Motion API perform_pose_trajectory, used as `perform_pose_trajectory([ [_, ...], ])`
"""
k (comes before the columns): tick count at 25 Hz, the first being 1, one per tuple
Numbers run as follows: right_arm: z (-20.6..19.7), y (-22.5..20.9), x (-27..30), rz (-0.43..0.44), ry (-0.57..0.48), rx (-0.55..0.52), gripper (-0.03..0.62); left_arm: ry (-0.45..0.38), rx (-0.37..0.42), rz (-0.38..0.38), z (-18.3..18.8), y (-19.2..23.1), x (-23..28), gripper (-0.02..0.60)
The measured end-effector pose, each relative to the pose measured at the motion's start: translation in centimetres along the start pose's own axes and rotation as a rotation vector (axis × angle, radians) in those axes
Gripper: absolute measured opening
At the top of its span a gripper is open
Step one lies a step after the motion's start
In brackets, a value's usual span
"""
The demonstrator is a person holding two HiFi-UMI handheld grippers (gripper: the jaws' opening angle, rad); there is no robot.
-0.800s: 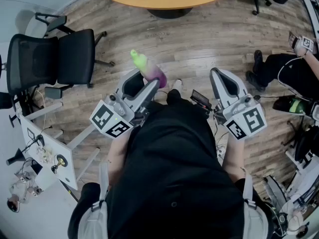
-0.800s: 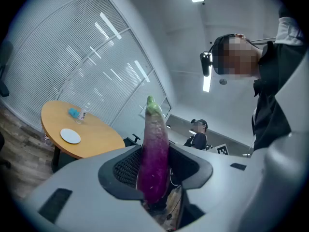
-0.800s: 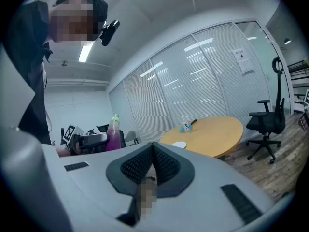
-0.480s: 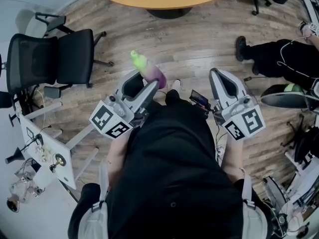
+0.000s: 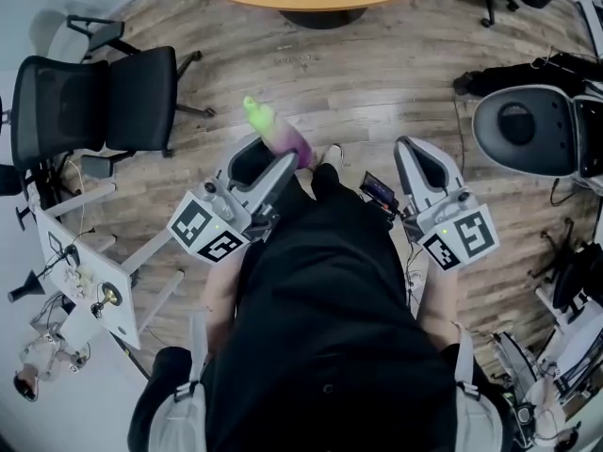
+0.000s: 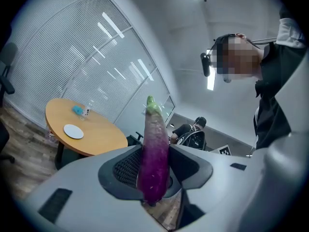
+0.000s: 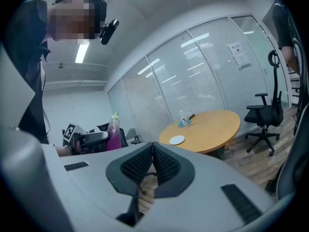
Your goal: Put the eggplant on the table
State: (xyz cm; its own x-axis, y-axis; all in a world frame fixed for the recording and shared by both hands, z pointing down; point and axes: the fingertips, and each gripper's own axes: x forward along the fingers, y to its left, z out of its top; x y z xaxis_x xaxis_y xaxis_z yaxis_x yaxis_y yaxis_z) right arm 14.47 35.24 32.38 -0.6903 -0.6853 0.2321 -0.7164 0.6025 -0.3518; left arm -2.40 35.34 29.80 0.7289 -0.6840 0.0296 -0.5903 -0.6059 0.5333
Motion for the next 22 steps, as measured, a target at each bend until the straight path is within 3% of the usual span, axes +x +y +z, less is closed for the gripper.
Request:
perform_pose_trajectory([
  [10, -0.4, -0.6, 2.2, -0.015, 0.008, 0.030, 0.018, 0.037, -0.004, -0.009, 0.3, 2.1, 0.7, 0.192],
  [22, 4.5, -1.5, 8.8, -0.059, -0.020, -0.020, 0.017, 0.030, 0.004, -0.094, 5.0, 7.6, 5.3, 0.192],
])
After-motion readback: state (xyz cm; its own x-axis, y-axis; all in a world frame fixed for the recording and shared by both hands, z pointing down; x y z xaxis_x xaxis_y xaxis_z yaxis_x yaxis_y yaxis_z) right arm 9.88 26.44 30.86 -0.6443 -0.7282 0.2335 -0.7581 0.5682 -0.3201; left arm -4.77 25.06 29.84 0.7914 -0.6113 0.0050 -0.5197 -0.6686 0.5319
